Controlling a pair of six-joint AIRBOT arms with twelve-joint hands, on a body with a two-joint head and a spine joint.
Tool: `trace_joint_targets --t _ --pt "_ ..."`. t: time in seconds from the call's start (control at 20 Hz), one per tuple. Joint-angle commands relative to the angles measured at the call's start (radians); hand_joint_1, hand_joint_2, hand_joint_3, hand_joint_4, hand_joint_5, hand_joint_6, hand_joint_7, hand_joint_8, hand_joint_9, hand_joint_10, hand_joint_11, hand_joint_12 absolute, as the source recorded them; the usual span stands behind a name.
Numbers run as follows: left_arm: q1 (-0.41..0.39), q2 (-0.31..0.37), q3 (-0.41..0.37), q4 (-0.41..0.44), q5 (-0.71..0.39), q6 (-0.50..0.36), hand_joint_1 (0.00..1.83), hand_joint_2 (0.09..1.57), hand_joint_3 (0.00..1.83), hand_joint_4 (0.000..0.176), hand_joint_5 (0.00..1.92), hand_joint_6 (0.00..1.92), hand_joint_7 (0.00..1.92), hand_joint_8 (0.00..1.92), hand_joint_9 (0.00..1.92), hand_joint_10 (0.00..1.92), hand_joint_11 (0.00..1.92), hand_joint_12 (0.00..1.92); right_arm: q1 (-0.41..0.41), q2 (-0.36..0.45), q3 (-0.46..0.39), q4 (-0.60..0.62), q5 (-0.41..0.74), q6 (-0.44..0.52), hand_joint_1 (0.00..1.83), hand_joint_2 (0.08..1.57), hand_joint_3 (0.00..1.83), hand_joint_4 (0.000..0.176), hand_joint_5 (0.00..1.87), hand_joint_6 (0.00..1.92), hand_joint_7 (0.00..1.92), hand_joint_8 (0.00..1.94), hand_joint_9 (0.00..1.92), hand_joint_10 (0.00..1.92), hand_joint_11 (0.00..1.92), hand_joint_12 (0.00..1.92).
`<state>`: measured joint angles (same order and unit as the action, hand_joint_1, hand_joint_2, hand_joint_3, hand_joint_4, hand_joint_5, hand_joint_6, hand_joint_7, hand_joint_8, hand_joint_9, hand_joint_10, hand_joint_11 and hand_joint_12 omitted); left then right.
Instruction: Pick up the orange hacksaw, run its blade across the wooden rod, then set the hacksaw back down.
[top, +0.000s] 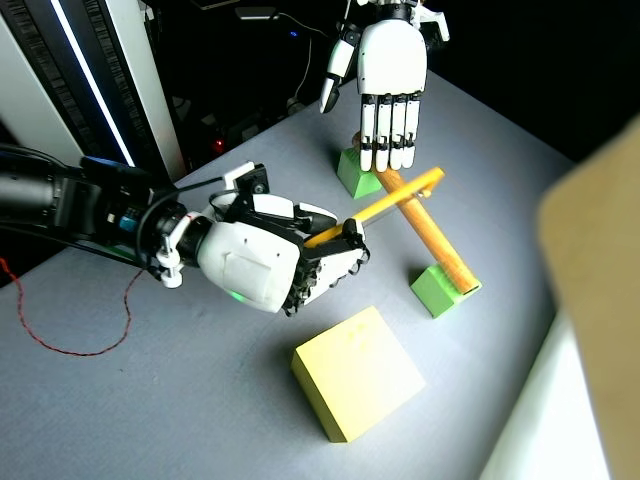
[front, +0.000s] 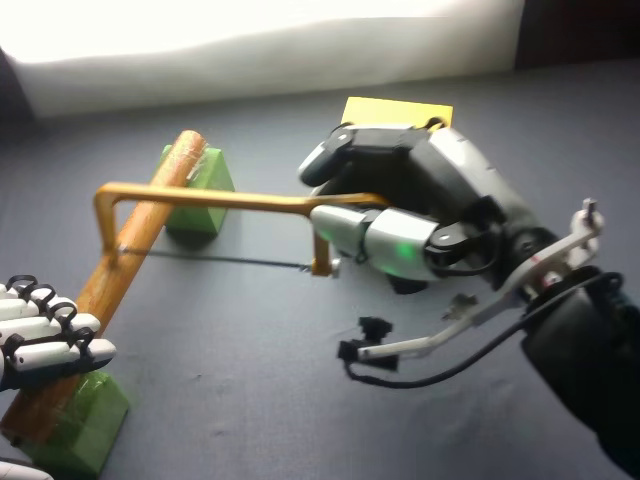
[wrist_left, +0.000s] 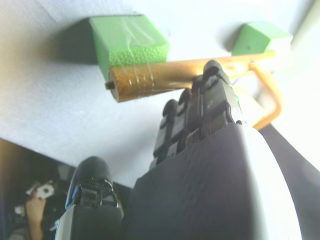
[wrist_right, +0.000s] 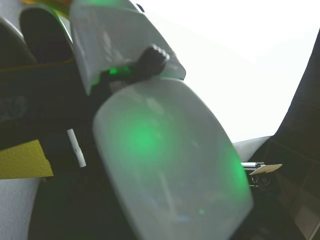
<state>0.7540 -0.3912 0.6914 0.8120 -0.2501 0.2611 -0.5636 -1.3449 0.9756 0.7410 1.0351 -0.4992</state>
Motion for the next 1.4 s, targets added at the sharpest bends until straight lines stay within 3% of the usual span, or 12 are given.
trace_joint_targets --t 0.0,0.1,0.25,0.5,0.75,1.15,1.25,1.35 --pt "-0.006 -0.005 0.004 -0.008 -0.018 0.0 0.0 1.23 0.0 0.0 0.0 0.0 0.0 0.0 0.0 0.0 0.01 0.01 0.009 0.021 -0.017 -0.061 0.113 0.019 1.39 1.1 0.0 0.0 0.84 1.0 1.01 0.9 1.13 1.03 1.08 1.04" --pt "-0.007 -0.007 0.006 -0.008 -0.018 0.0 0.01 1.23 0.0 0.0 0.05 0.01 0.03 0.01 0.02 0.01 0.03 0.02 -0.012 0.092 -0.077 -0.061 0.143 0.026 1.38 1.13 0.0 0.0 0.78 1.09 0.93 1.0 1.04 1.13 1.06 1.01" --pt "-0.007 -0.007 0.008 -0.008 -0.018 0.0 0.0 1.24 0.0 0.0 0.02 0.0 0.0 0.0 0.0 0.0 0.01 0.01 -0.038 0.135 -0.112 -0.061 0.163 0.033 1.38 1.13 0.0 0.0 0.77 1.09 0.93 1.01 1.04 1.13 1.07 1.01" --pt "-0.007 -0.007 0.022 -0.008 -0.039 0.001 0.0 1.24 0.0 0.0 0.01 0.0 0.0 0.0 0.0 0.0 0.02 0.02 -0.153 0.183 -0.157 -0.062 0.257 0.073 1.38 1.13 0.0 0.0 0.78 1.06 0.94 1.0 1.03 1.15 1.05 1.04" --pt "-0.007 -0.014 0.042 -0.007 -0.084 0.005 0.0 1.24 0.0 0.0 0.01 0.0 0.0 0.0 0.0 0.0 0.0 0.0 -0.251 0.12 -0.111 -0.081 0.367 0.15 1.38 1.12 0.0 0.0 0.81 1.04 0.95 0.98 1.04 1.14 1.02 1.06" --pt "-0.032 -0.034 0.066 -0.007 -0.16 0.005 0.0 1.23 0.0 0.0 0.01 0.0 0.0 0.0 0.0 0.0 0.01 0.0 -0.305 0.028 -0.033 -0.145 0.431 0.194 1.38 1.11 0.0 0.0 0.84 1.03 0.97 0.95 1.03 1.14 1.01 1.08" --pt "-0.047 -0.039 0.081 -0.007 -0.219 0.005 0.0 1.24 0.0 0.0 0.02 0.0 0.0 0.0 0.0 0.0 0.01 0.0 -0.316 0.004 -0.003 -0.181 0.431 0.203 1.39 1.1 0.0 0.0 0.83 1.0 1.03 0.89 1.1 1.06 0.99 1.11" --pt "-0.052 -0.051 0.111 -0.007 -0.313 0.005 0.0 1.24 0.0 0.0 0.03 0.01 0.0 0.0 0.0 0.0 0.01 0.01 -0.325 -0.011 0.022 -0.208 0.432 0.22 1.38 1.13 0.0 0.0 0.73 1.14 0.97 0.99 1.03 1.15 0.93 1.15"
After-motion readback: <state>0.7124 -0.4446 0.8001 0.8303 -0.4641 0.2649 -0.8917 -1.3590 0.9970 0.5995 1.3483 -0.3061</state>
